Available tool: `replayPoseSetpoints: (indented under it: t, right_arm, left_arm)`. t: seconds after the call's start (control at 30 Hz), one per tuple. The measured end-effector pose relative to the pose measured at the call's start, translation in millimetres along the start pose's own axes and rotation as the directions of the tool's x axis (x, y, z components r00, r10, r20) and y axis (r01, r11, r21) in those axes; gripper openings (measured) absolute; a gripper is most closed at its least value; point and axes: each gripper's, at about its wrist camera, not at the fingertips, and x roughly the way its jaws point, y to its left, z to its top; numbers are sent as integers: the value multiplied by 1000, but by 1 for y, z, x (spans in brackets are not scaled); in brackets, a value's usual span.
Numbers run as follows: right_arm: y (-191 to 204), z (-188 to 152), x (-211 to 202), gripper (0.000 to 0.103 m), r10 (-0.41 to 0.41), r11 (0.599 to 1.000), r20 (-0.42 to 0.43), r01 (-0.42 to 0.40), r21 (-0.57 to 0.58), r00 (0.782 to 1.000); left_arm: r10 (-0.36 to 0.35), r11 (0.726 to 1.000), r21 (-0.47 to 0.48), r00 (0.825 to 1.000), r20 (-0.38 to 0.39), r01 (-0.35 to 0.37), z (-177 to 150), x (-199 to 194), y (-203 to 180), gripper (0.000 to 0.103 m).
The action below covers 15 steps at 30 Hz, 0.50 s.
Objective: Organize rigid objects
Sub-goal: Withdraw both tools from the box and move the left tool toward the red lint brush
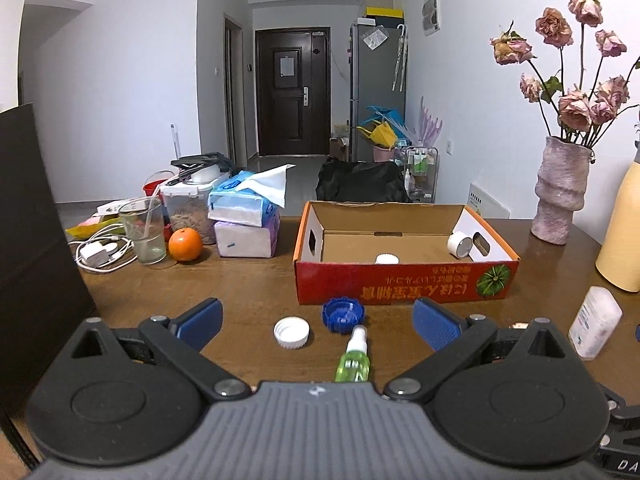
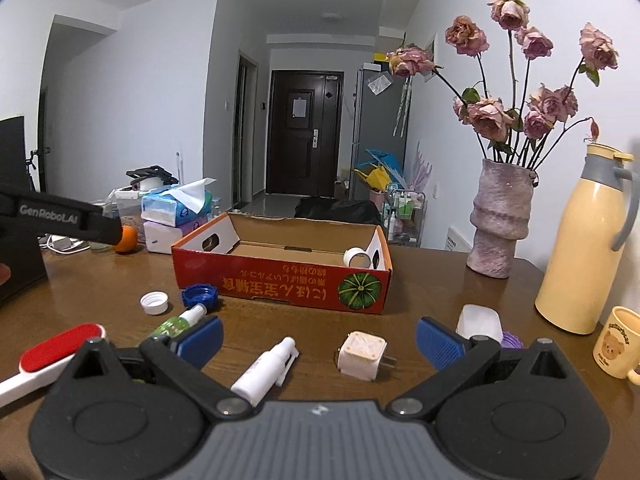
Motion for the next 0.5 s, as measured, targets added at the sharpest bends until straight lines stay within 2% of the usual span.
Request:
replayPoseSetpoints:
  t: [0.5]
  right_arm:
    - [2,-19,-49,103,-10,1000,16,10,4,1000]
  left_arm:
    - [3,1000,-27,1000,-16,-4,-42,-50,15,103]
